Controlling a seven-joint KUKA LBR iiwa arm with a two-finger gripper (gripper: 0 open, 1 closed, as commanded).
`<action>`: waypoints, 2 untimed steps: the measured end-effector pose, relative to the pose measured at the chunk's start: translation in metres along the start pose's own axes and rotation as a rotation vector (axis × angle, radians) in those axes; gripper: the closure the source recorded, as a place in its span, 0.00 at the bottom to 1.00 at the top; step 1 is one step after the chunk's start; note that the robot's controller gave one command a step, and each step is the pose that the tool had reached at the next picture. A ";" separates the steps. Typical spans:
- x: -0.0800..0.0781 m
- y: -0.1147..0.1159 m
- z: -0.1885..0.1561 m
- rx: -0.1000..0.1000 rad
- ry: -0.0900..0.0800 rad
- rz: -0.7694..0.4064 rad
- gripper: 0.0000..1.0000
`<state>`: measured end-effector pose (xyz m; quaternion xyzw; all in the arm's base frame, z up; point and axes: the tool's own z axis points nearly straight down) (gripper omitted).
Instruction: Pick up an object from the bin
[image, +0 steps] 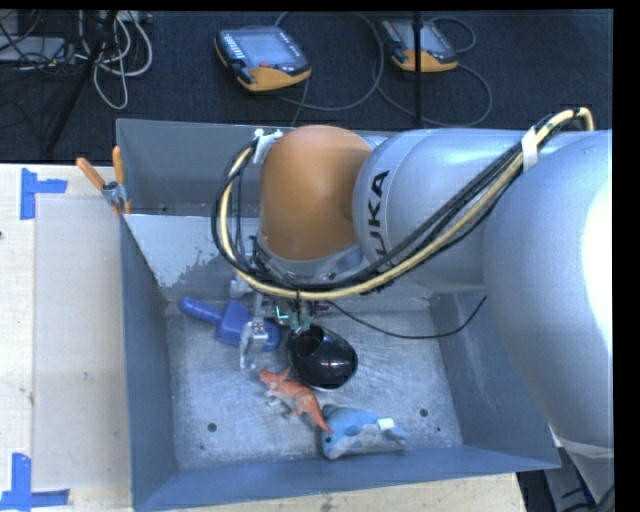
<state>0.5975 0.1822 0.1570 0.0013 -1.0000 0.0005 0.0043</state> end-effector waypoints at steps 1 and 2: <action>-0.002 -0.001 -0.005 -0.001 -0.007 0.003 0.00; -0.021 -0.055 0.055 -0.002 -0.009 0.276 1.00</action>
Offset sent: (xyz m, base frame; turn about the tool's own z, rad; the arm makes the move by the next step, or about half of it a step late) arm 0.0202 -0.0540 -0.0549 0.2759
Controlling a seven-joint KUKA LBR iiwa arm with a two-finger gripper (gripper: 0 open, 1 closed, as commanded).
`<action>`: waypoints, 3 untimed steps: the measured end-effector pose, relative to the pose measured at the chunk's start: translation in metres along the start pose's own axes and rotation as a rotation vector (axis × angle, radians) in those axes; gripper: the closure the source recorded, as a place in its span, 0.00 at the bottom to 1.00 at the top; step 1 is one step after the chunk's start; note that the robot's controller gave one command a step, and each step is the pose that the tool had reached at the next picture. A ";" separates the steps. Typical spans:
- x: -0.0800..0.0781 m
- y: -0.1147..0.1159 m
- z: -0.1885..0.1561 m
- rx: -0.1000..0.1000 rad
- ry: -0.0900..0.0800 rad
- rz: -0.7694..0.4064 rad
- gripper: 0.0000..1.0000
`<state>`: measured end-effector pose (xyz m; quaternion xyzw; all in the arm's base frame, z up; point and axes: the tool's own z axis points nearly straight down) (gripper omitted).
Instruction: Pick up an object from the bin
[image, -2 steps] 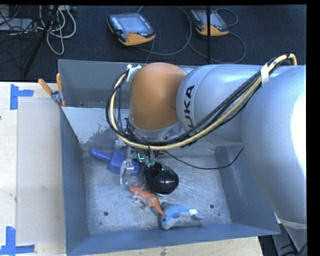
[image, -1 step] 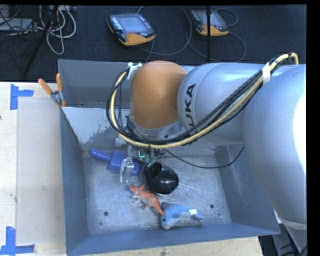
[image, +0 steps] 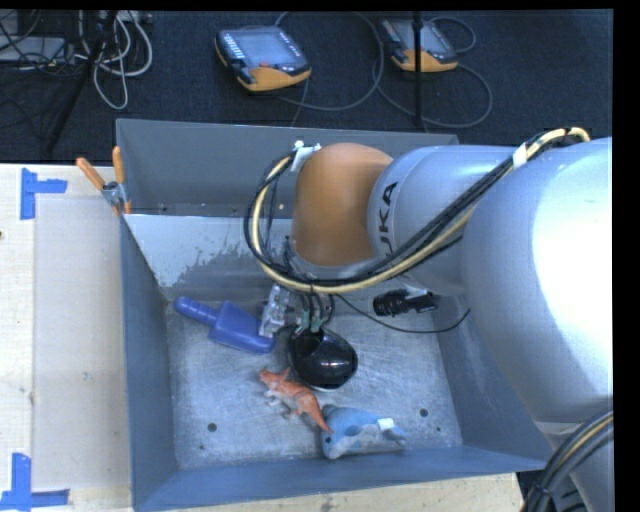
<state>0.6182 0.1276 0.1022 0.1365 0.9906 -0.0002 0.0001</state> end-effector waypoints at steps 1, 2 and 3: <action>0.001 0.002 -0.001 -0.002 0.004 -0.001 0.00; -0.001 0.002 -0.002 -0.004 -0.003 0.001 0.00; 0.002 0.015 0.027 -0.004 -0.008 -0.375 1.00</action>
Offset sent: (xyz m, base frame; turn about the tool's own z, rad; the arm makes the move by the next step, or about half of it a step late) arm 0.0000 0.0000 0.0000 0.0000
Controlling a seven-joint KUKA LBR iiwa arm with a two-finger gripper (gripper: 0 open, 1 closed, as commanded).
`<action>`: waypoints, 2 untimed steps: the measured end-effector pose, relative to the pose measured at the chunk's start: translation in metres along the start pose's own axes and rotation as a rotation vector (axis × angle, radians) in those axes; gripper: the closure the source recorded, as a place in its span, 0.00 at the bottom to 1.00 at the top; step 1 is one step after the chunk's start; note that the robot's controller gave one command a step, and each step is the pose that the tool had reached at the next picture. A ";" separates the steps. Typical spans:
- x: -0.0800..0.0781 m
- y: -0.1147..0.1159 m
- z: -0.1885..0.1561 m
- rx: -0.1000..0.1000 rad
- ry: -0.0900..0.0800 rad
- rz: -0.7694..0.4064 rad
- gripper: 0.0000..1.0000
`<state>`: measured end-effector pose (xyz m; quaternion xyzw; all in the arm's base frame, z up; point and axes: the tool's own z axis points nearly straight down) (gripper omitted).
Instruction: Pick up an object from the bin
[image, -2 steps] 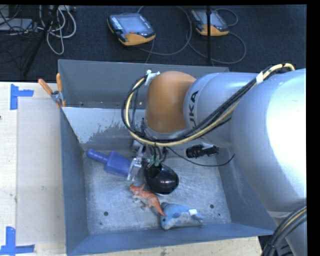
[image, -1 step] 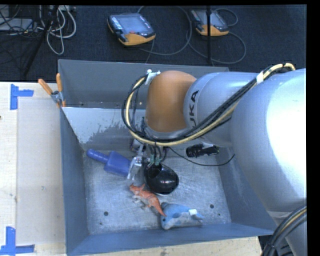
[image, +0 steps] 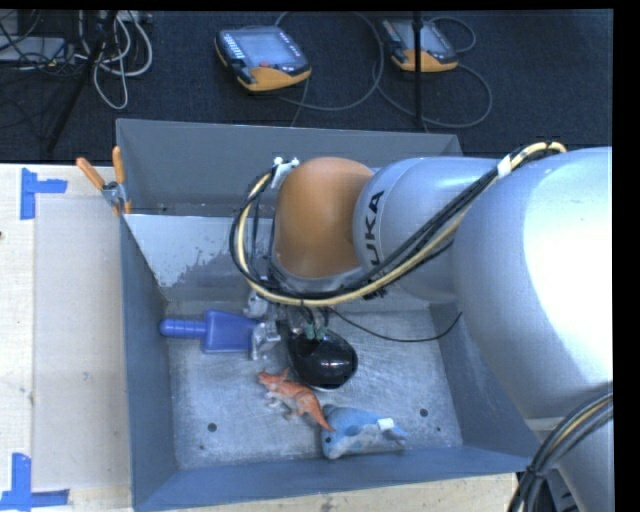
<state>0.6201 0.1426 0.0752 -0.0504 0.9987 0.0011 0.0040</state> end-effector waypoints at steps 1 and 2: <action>0.000 0.000 0.000 0.000 0.000 0.001 1.00; 0.006 -0.006 -0.134 0.001 0.006 -0.029 1.00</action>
Offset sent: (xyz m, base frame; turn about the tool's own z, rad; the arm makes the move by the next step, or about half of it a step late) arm -0.0068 -0.0078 0.1334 -0.0311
